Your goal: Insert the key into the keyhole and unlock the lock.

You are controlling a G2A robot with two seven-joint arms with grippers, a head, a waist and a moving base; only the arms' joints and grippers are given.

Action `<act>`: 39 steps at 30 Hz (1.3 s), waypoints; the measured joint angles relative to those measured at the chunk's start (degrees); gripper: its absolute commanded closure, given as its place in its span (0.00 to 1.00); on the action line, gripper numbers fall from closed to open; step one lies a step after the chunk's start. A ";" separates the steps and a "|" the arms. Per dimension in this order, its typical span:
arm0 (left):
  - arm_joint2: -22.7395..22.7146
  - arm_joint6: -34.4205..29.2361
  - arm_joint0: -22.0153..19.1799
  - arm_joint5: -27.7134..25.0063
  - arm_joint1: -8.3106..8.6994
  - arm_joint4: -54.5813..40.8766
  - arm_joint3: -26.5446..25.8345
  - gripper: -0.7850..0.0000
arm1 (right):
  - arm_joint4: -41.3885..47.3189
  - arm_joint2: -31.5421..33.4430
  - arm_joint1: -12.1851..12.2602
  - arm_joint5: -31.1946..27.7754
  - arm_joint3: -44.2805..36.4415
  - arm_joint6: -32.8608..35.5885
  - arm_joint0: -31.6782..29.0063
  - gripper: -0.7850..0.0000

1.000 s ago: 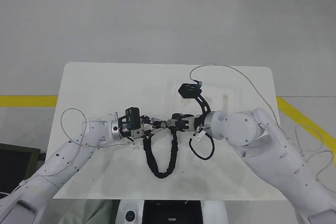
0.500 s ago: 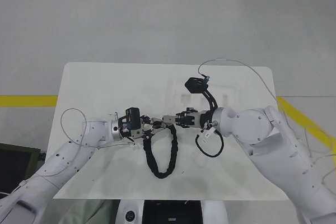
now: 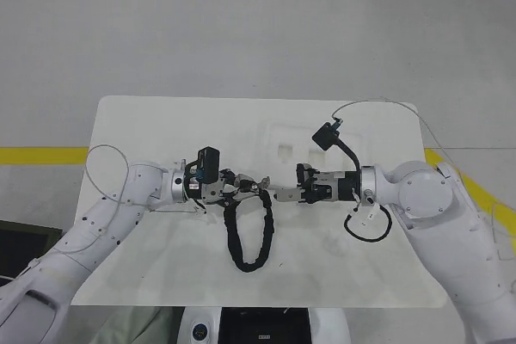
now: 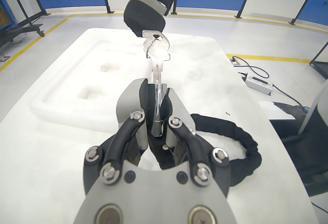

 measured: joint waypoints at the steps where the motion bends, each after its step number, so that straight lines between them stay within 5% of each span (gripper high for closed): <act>1: 1.65 0.05 -1.46 0.01 0.05 -0.88 0.58 1.00 | 0.73 0.10 0.02 -1.93 0.51 0.20 0.03 0.00; 12: 28.33 4.52 -18.18 0.00 0.86 -14.99 1.57 1.00 | -0.39 1.89 0.67 -13.72 2.88 0.81 1.27 0.00; 39: 26.90 1.36 -17.19 0.00 0.97 -19.50 0.84 1.00 | -0.33 1.98 0.71 -13.91 3.09 0.80 1.26 0.00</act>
